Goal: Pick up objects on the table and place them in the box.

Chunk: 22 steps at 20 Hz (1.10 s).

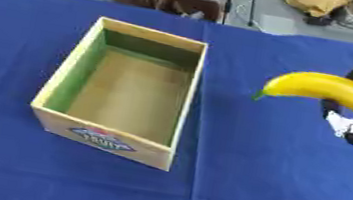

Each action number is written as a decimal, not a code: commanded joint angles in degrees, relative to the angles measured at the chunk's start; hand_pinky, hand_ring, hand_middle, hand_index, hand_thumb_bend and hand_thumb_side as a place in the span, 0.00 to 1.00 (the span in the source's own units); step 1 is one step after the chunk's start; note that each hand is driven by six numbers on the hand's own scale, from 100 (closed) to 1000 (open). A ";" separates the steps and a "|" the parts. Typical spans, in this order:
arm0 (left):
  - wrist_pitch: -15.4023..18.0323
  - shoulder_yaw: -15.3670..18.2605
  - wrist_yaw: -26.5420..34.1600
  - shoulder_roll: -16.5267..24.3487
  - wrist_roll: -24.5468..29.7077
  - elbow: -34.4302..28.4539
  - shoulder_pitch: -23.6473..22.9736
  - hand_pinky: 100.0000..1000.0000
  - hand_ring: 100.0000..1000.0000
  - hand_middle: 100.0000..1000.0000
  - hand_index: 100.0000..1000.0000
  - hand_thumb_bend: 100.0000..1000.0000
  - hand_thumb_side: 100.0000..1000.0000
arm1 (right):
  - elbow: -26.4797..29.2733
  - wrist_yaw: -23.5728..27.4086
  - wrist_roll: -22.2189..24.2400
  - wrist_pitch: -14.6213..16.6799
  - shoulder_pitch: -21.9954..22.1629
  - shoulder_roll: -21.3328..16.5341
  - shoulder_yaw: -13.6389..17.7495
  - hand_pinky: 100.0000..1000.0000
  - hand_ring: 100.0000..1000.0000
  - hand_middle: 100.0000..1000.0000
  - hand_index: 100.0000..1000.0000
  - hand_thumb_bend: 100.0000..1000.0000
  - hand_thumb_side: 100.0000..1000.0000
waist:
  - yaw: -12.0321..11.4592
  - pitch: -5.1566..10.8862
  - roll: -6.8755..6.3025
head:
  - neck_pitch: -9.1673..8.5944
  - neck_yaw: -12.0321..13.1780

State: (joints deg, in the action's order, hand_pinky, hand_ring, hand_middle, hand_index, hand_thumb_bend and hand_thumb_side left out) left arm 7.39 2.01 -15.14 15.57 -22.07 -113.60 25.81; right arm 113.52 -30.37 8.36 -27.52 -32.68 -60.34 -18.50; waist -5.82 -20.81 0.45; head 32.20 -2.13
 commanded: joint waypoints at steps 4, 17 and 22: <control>0.06 -0.25 0.12 0.98 0.31 -0.99 0.95 0.51 0.66 0.73 0.89 0.00 1.00 | 1.07 0.58 1.31 -1.35 -3.91 -1.22 0.58 0.64 0.70 0.29 0.47 0.00 0.44 | -0.77 1.32 0.44 | -0.24 -0.39; 0.05 -0.44 0.21 0.94 0.67 -0.99 1.37 0.51 0.66 0.73 0.89 0.00 1.00 | 1.07 0.12 3.56 -4.15 -10.66 1.56 -0.07 0.64 0.70 0.27 0.46 0.00 0.43 | -2.68 0.43 1.50 | -1.40 -0.98; 0.15 -0.56 0.29 0.80 0.83 -0.99 1.80 0.51 0.66 0.73 0.89 0.00 1.00 | 0.22 -0.23 4.23 -5.00 -13.92 3.52 -0.45 0.64 0.70 0.26 0.45 0.00 0.42 | -4.18 -0.08 1.92 | -2.06 -1.51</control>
State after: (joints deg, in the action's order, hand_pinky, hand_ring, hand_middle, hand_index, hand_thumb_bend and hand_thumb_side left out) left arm 7.40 1.65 -15.07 15.57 -21.43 -113.60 26.75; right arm 113.69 -30.19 12.53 -32.26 -45.53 -56.19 -19.48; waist -10.14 -21.98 2.51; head 31.04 -3.38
